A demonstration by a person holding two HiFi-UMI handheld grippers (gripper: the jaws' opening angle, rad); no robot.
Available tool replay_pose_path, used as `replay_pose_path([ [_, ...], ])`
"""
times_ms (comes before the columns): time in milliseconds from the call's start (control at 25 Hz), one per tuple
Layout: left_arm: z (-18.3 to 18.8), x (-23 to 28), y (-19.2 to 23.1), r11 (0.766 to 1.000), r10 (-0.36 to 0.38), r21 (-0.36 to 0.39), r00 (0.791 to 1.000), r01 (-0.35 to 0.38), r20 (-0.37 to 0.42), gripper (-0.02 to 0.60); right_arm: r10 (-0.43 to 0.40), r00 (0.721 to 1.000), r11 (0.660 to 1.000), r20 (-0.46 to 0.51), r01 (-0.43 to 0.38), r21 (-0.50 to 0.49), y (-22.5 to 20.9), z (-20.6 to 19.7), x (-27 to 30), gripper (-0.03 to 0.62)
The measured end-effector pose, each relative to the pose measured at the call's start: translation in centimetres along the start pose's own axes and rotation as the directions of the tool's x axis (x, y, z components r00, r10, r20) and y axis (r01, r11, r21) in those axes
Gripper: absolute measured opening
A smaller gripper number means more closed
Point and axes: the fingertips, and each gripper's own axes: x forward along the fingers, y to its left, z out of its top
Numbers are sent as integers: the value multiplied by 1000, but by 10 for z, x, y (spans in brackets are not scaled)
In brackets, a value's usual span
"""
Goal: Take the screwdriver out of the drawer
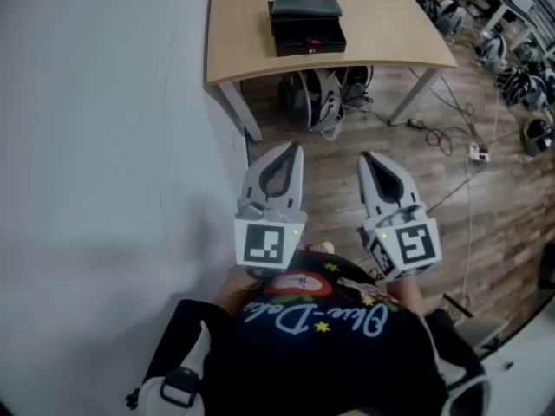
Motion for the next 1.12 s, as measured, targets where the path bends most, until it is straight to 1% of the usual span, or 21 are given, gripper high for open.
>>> replay_pose_path([
  [360,4,1,-15,1000,2,22,1000,-2,2,0,10,1000,1000,6,-10,25,-9,-4,-12,0],
  [640,8,-7,-36,999,-1,40,1000,1,1,0,27,999,999,29,-28,41,-11,-7,-31,0],
  [960,0,-14,-62,999,-13,41,999,14,-32,0,22,1000,999,18,-23,44,-18,-22,-55,0],
  [1120,0,-10,-66,999,-15,42,999,17,-39,0,30,999,998,14,-31,46,-22,-24,-59,0],
])
